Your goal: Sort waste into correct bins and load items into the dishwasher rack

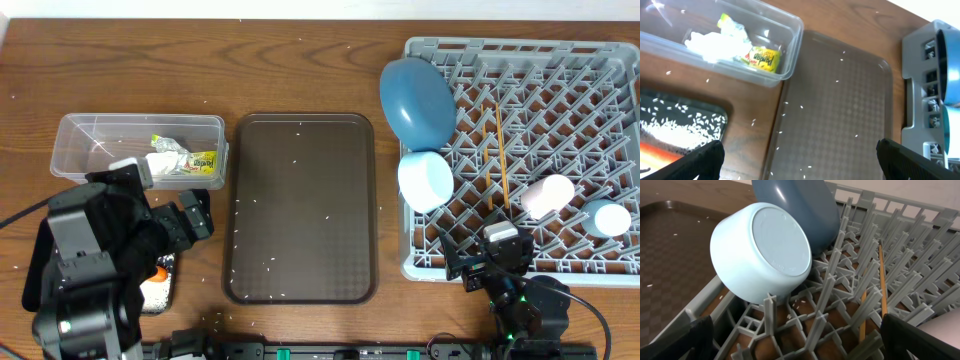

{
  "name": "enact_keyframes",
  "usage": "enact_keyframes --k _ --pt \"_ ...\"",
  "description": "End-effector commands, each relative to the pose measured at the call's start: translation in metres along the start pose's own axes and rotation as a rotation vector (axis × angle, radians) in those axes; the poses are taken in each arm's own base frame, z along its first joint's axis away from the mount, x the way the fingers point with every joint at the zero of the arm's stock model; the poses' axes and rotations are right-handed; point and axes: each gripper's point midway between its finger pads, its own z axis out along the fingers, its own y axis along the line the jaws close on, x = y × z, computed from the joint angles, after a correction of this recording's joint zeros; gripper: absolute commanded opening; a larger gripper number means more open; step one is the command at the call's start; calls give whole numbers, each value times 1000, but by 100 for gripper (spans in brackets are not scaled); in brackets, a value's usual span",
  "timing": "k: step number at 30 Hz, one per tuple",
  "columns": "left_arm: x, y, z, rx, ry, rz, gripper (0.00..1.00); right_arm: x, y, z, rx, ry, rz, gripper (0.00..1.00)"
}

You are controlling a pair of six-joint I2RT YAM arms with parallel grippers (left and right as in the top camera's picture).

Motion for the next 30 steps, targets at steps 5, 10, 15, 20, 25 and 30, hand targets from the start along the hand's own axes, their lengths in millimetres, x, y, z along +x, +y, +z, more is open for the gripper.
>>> enact_keyframes --k 5,10,15,20,25,30 --pt "-28 -21 -11 50 -297 218 98 1 2 0 -10 -3 -14 99" --pt "-16 -17 2 92 -478 275 98 1 2 0 -10 -3 -14 99" --pt "6 -8 15 114 -593 294 98 1 2 0 -10 -3 -14 99" --pt "22 0 29 129 -666 306 98 1 2 0 -10 -3 -14 99" --pt "36 8 47 128 -673 306 98 1 2 0 -10 -3 -14 99" --pt "49 16 71 123 -641 302 98 1 2 0 -10 -3 -14 99"
